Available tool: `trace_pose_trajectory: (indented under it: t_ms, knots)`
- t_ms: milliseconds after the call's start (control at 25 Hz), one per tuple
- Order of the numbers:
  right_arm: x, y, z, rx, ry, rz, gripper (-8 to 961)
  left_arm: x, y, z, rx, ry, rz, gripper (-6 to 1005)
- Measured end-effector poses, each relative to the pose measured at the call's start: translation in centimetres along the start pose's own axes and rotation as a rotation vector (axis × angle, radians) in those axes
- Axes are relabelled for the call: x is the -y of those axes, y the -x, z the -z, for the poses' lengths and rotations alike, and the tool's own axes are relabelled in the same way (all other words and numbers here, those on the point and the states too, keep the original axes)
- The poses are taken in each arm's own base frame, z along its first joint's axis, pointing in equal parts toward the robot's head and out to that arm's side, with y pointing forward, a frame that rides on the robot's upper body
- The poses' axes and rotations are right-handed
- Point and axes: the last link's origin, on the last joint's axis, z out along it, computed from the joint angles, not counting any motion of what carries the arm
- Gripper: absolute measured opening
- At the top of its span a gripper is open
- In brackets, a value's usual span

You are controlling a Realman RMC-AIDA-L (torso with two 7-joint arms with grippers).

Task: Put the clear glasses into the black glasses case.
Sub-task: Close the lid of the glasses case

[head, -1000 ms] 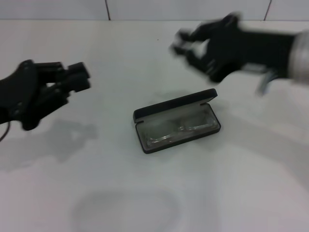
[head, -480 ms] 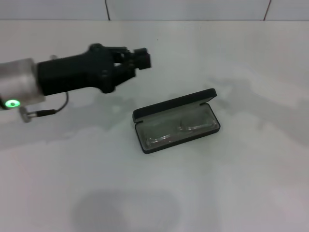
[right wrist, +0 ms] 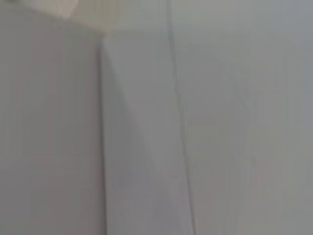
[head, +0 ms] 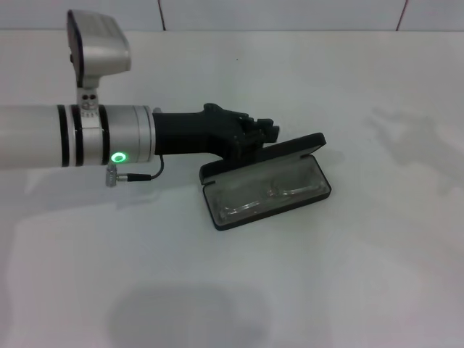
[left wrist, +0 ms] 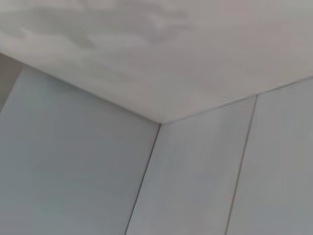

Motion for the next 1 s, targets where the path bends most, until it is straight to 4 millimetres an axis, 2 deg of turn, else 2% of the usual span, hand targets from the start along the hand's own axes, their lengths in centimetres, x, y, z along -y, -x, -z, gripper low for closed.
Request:
trace_pose_trajectory:
  t_ms: [120, 280, 1000]
  knots:
    - [0.2, 0.5, 1.4, 0.038, -0.009, -0.001, 194, 0.3, 0.1, -0.1, 0.006, -0.020, 0.003, 164]
    - [0.4, 0.3, 2.4, 0.067, -0.029, -0.020, 194, 0.4, 0.4, 0.0, 0.007, -0.037, 0.013, 181]
    - [1.0, -1.0, 2.7, 0.088, -0.065, -0.064, 194, 0.4, 1.5, -0.8, 0.060, -0.052, 0.025, 201]
